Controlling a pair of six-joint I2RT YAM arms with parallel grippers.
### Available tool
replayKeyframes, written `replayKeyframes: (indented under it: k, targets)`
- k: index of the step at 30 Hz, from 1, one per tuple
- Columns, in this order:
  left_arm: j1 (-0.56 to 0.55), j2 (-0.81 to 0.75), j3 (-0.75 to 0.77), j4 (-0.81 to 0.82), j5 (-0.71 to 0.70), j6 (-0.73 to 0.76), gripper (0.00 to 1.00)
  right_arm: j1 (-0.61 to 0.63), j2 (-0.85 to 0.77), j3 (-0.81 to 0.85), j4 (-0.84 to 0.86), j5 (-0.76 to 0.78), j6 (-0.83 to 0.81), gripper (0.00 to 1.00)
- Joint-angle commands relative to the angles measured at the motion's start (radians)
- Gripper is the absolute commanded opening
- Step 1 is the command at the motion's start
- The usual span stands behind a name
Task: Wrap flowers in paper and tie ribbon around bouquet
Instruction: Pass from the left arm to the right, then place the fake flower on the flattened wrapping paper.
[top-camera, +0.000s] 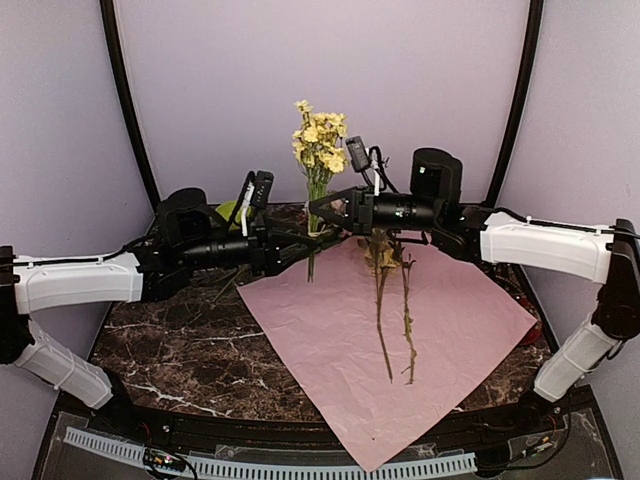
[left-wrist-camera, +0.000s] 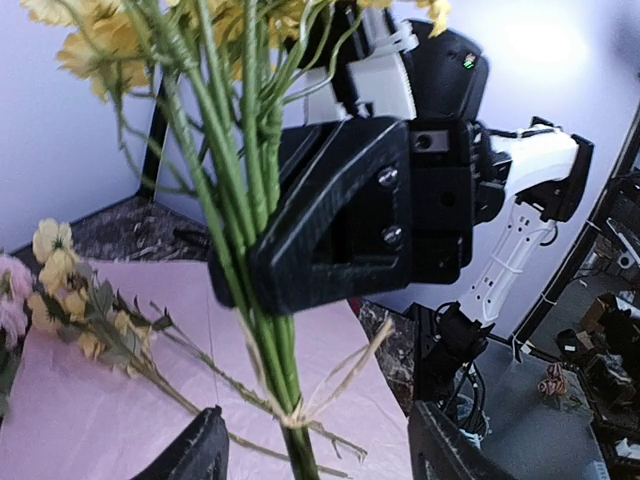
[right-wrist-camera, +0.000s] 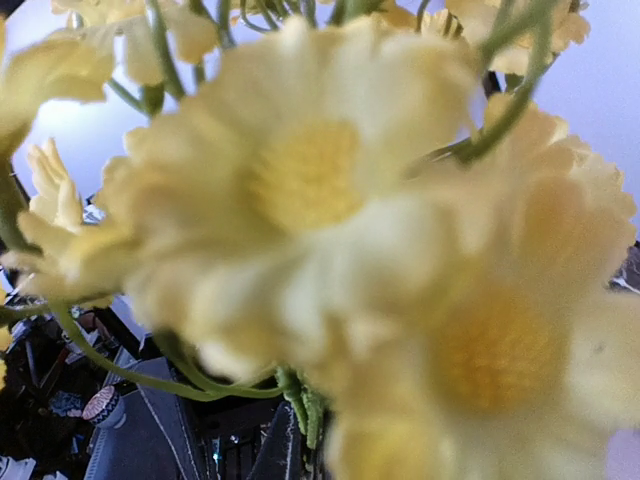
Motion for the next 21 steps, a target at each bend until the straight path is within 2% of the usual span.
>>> replayKeyframes:
  k: [1,4,6,10,16,21]
  targets:
    - [0.006,0.029,0.062,-0.295,-0.164,0.059,0.66,-0.059,-0.074,0.045,-0.339,0.114,-0.060,0.00]
    - [0.048,0.094,0.114,-0.488,-0.250,0.049,0.68,-0.137,-0.082,0.032,-0.528,0.114,-0.060,0.00]
    - [0.089,0.144,0.107,-0.548,-0.257,0.007,0.68,-0.181,-0.075,0.001,-0.595,0.114,-0.060,0.00]
    - [0.152,0.220,0.039,-0.504,-0.185,-0.067,0.66,-0.210,-0.042,-0.078,-0.658,0.114,-0.060,0.00]
    - [0.158,0.264,0.031,-0.529,-0.233,-0.042,0.65,-0.228,0.084,-0.107,-0.774,0.114,-0.060,0.00]
    - [0.190,0.244,0.062,-0.624,-0.333,0.012,0.65,-0.232,0.142,-0.105,-0.840,0.114,-0.060,0.00]
